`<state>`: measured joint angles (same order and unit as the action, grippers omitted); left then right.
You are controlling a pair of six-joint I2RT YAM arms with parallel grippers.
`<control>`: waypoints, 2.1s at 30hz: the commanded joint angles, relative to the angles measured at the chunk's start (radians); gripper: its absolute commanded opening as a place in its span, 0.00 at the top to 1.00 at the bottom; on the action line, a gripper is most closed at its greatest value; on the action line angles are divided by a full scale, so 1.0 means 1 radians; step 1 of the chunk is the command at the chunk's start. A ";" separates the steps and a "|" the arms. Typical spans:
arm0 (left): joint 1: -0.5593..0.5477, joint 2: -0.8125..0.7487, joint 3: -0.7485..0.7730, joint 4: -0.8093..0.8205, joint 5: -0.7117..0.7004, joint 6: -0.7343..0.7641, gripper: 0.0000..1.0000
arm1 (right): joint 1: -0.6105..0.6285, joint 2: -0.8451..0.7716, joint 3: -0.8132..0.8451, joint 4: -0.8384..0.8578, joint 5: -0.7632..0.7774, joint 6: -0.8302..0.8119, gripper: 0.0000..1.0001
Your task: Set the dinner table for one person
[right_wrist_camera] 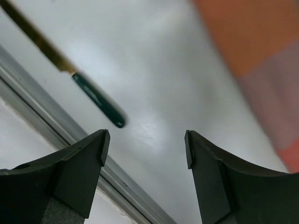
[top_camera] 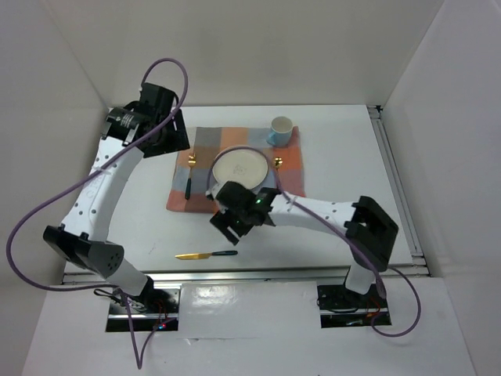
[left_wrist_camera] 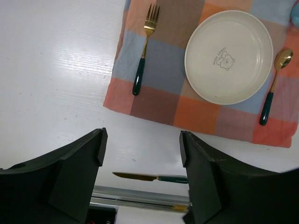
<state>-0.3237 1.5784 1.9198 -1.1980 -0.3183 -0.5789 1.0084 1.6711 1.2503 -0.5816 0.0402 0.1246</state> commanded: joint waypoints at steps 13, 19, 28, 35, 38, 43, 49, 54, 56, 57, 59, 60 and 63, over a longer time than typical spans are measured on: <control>0.005 -0.086 -0.041 0.023 -0.008 -0.041 0.19 | 0.156 0.254 0.097 0.118 -0.077 -0.080 0.31; 0.005 -0.086 -0.041 0.023 -0.018 -0.041 0.19 | 0.183 0.299 0.075 0.141 -0.030 -0.060 0.41; 0.005 -0.067 0.030 0.014 -0.018 -0.032 0.19 | 0.183 0.231 0.032 0.117 0.111 0.007 1.00; 0.014 -0.067 0.076 0.014 -0.027 -0.012 0.18 | 0.107 0.027 -0.058 0.075 0.171 0.151 1.00; 0.014 -0.077 0.096 0.014 -0.027 -0.001 0.18 | 0.001 -0.120 -0.162 0.066 0.149 0.243 1.00; 0.034 -0.086 0.105 0.048 -0.018 0.017 0.18 | -0.204 -0.294 -0.259 0.039 0.102 0.421 1.00; 0.043 -0.063 0.114 0.028 0.015 0.017 0.18 | -0.485 -0.175 -0.125 0.012 0.038 0.439 1.00; 0.043 -0.063 0.094 0.028 0.015 0.017 0.18 | -0.569 -0.012 0.044 0.012 0.079 0.374 1.00; 0.043 -0.063 0.094 0.018 0.015 0.017 0.18 | -0.593 0.045 0.067 0.012 0.069 0.362 1.00; 0.043 -0.063 0.084 0.018 0.015 0.017 0.18 | -0.602 0.061 0.078 0.022 0.069 0.362 1.00; 0.043 -0.072 0.071 0.018 0.015 0.017 0.18 | -0.614 0.107 0.078 0.034 0.069 0.349 1.00; 0.043 -0.072 0.061 0.018 0.015 0.017 0.18 | -0.625 0.124 0.078 0.034 0.069 0.349 1.00; 0.043 -0.072 0.061 0.018 0.005 0.027 0.18 | -0.625 0.162 0.078 0.043 0.069 0.349 0.93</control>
<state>-0.2840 1.5116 1.9800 -1.1847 -0.3092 -0.5755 0.3824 1.8091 1.2907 -0.5610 0.1085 0.4889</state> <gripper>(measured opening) 0.817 0.258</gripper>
